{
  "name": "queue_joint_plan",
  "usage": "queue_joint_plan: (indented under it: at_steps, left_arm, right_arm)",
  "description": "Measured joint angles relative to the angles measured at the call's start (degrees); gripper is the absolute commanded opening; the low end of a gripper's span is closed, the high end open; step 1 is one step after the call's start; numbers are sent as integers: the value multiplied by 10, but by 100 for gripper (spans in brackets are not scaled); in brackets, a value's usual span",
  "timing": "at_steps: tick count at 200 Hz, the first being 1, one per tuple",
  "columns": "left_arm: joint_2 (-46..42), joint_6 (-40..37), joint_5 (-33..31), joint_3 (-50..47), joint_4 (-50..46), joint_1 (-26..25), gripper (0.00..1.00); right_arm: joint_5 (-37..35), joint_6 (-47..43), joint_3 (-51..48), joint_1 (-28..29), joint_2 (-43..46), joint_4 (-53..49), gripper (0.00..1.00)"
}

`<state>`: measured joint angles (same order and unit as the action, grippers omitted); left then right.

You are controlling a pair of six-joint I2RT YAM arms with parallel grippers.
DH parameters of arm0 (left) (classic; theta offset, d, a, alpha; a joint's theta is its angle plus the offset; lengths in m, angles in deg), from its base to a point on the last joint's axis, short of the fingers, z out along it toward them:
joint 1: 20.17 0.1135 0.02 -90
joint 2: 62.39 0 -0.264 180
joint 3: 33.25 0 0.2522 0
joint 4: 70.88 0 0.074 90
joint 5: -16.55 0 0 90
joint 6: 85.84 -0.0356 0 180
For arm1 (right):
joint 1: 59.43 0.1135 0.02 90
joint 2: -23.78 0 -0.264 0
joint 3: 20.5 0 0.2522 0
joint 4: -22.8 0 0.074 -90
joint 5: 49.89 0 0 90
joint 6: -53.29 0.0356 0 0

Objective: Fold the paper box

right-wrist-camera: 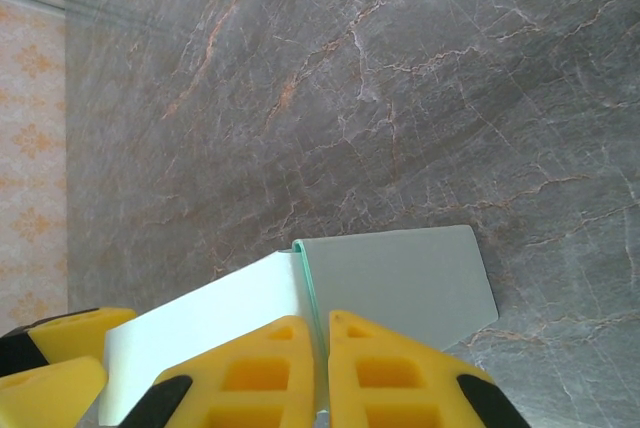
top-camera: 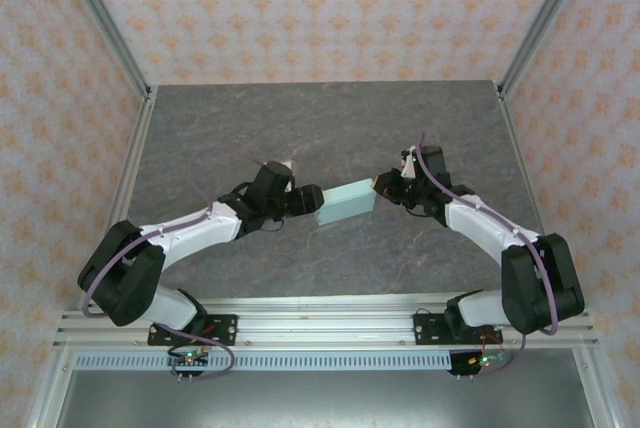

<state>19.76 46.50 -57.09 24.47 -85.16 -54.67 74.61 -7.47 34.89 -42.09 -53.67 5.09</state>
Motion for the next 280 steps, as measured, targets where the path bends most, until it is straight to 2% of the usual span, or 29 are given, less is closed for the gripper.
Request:
queue_joint_plan:
  at_steps: [39,60,127,174,223,280]
  left_arm:
    - [-16,14,13,-19,8,0,76]
    - [-24,22,17,-31,15,0,72]
    - [-8,42,45,-49,89,0,38]
    - [24,42,56,-79,184,0,24]
    - [50,34,54,-88,255,5,22]
    - [37,14,25,-58,201,5,24]
  right_arm:
    - [-3,2,2,2,1,-4,8]
    - [-3,2,2,2,1,-6,8]
    - [-12,-10,13,2,-10,-12,8]
    - [-18,-52,30,-9,-37,-13,8]
    - [-35,-70,30,-11,-45,-8,7]
    - [-26,-61,13,-14,-53,39,7]
